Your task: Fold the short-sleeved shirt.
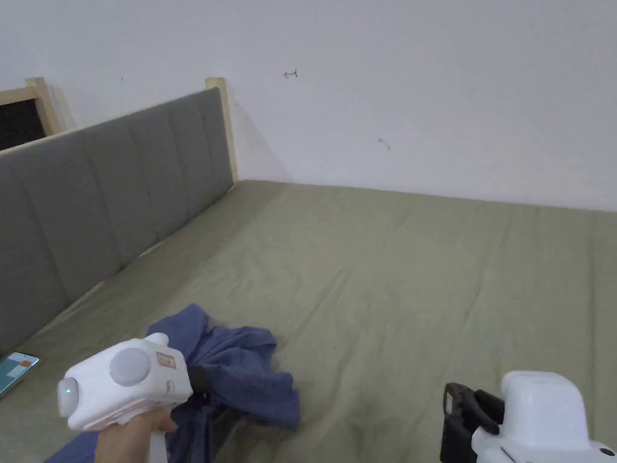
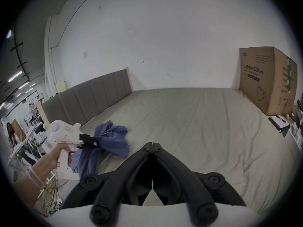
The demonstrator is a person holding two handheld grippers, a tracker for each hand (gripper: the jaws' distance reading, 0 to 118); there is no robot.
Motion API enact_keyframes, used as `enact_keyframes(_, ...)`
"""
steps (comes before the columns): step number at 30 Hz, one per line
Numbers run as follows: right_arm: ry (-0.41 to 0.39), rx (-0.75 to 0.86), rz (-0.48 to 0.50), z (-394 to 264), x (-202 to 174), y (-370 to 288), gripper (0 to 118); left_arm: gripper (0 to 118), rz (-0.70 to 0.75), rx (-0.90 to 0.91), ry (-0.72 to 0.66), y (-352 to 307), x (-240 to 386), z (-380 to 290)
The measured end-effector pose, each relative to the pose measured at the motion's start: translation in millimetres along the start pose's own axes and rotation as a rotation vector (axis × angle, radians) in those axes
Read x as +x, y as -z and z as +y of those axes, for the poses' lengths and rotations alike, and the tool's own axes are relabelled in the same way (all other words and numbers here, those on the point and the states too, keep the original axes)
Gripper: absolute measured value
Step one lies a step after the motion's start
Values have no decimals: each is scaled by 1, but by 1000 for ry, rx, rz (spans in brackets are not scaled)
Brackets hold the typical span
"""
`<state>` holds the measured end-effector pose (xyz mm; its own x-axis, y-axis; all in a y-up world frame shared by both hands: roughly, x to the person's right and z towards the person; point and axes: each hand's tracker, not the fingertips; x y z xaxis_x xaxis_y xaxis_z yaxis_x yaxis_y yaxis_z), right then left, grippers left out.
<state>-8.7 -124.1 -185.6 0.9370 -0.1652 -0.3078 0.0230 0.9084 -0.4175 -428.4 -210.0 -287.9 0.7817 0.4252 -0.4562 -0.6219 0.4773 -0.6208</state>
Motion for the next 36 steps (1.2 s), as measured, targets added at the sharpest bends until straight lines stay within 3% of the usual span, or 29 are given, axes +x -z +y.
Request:
enact_keyframes(2, 19, 14, -31, 5, 13, -7, 0, 7, -59, 45, 15, -19, 17, 3)
enact_keyframes(5, 70, 52, -81, 11, 35, -22, 0, 7, -52, 102, 183, -41, 68, 8)
enact_keyframes(11, 130, 114, -197, 19, 78, -53, 0, 7, -295, 134, 374, -71, 202, -1)
enact_keyframes(21, 252, 204, -412, 21, 157, -117, 0, 7, -698, 14, 780, -75, 409, -140)
enact_keyframes(25, 310, 211, -467, 11, 184, -136, 0, 7, -607, -182, 788, -11, 426, -228)
enact_keyframes(30, 332, 187, -515, -2, 204, -147, 0, 7, -470, -463, 871, 67, 397, -341)
enact_keyframes(34, 342, 165, -528, -8, 209, -145, 0, 9, -405, -416, 905, 81, 379, -370)
enact_keyframes(35, 340, 158, -528, -9, 209, -143, 0, 12, -440, -414, 879, 80, 377, -368)
enact_keyframes(36, 335, 149, -527, -10, 209, -141, 0, 24, -450, -433, 853, 77, 378, -358)
